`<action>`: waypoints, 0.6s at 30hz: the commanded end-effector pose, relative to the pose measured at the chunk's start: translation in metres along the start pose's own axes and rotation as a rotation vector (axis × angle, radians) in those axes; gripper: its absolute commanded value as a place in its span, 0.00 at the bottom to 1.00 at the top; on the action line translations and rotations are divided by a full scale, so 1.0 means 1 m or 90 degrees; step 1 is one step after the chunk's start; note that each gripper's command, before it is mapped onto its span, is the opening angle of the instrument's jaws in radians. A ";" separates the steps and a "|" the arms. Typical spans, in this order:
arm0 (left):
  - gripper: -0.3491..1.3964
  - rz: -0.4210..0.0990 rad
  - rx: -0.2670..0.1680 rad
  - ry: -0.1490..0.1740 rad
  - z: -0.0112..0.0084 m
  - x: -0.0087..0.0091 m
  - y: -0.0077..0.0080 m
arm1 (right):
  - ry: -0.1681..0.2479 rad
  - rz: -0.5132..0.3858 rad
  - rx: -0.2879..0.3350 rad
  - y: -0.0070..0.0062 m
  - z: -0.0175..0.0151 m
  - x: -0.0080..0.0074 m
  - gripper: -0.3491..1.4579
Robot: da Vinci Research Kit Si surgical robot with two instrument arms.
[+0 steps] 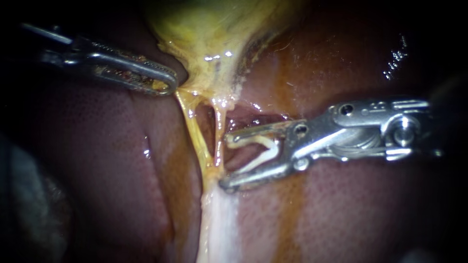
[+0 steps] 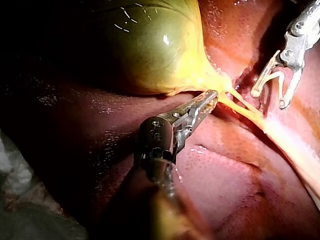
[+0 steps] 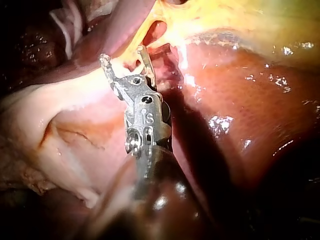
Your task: Clipping first clip left tube
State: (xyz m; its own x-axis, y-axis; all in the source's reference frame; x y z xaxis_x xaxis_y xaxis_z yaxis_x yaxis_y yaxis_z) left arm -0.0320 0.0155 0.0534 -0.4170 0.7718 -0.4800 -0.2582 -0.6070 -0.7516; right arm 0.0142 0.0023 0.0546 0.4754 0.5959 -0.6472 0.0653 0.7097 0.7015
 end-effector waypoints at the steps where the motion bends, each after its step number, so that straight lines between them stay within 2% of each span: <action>1: 0.00 0.000 0.000 0.000 0.0000 0.0000 0.0000 | 0.002 0.000 0.000 0.0001 0.0002 0.0000 0.44; 6: 0.00 0.000 0.000 0.000 0.0000 0.0000 0.0000 | 0.016 0.014 0.002 0.0008 0.0011 -0.0001 0.44; 9: 0.00 0.000 0.000 0.000 0.0000 0.0000 0.0000 | 0.016 0.019 0.000 0.0012 0.0016 -0.0006 0.44; 18: 0.00 0.000 0.000 0.000 0.0001 0.0000 0.0000 | 0.012 0.029 -0.005 0.0024 0.0030 -0.0031 0.44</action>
State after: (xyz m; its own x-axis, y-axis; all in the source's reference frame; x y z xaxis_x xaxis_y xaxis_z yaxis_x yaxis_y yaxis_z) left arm -0.0321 0.0155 0.0535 -0.4169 0.7719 -0.4800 -0.2584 -0.6069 -0.7516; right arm 0.0156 0.0010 0.0596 0.4610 0.6340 -0.6210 0.0377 0.6851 0.7274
